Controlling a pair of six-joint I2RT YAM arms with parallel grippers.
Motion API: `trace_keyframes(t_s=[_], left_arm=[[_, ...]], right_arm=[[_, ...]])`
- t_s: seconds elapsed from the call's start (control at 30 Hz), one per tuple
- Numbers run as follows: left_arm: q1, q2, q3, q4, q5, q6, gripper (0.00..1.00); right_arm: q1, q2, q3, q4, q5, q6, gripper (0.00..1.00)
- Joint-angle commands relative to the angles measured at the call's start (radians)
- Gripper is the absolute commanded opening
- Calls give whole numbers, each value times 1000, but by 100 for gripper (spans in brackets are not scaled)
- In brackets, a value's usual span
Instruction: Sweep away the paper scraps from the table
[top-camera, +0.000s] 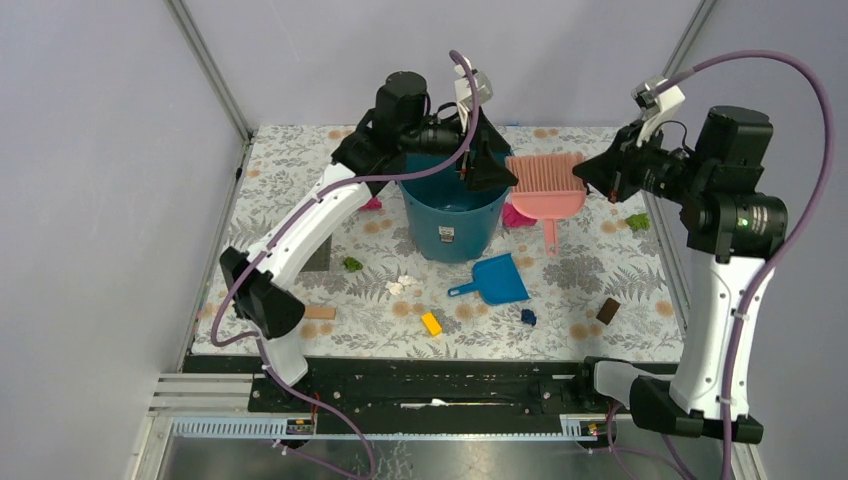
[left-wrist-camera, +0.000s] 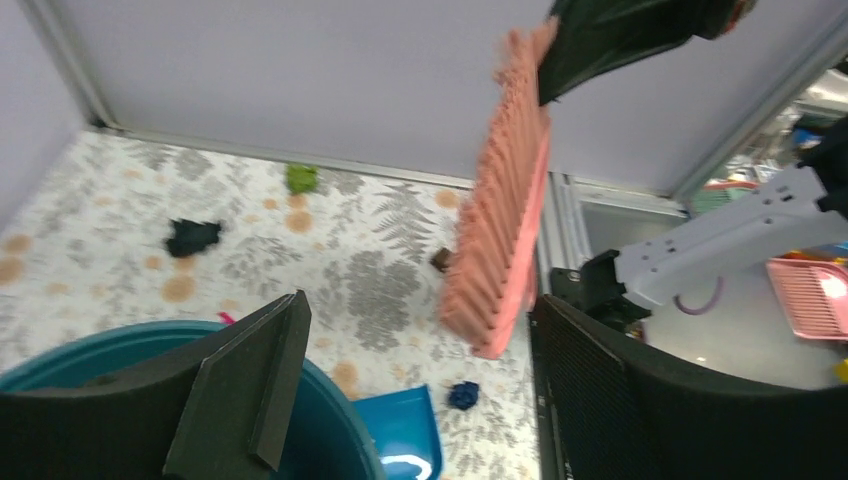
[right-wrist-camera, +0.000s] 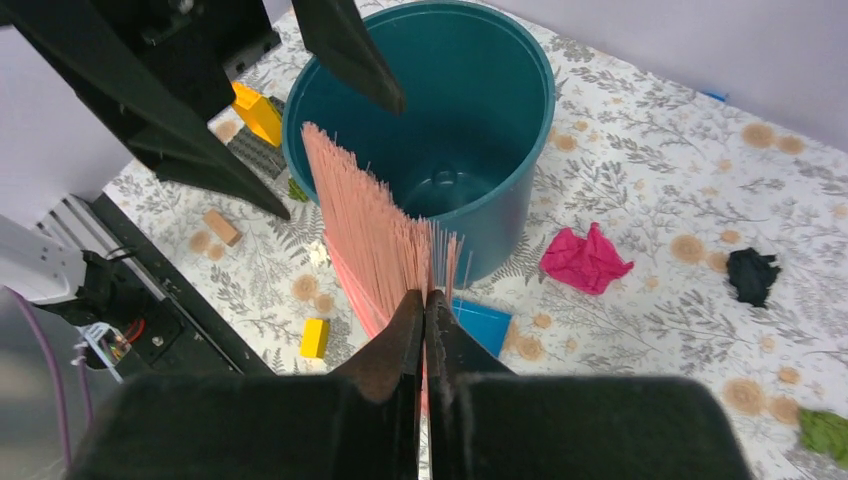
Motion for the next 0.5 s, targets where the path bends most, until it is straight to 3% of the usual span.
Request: trace_keyframes(t_s=[0.0,0.13,0.47], left_arm=[[-7,25,37,57,157,-134,85],[-8,43,39,101,208,-177,74],[-5,107,47,200,230,-268,59]], right_arm=[[-3,38,34,90,-63,77,0],[-3,55,26,133,-59,109,0],[-3,94,32,206,-73,166,0]])
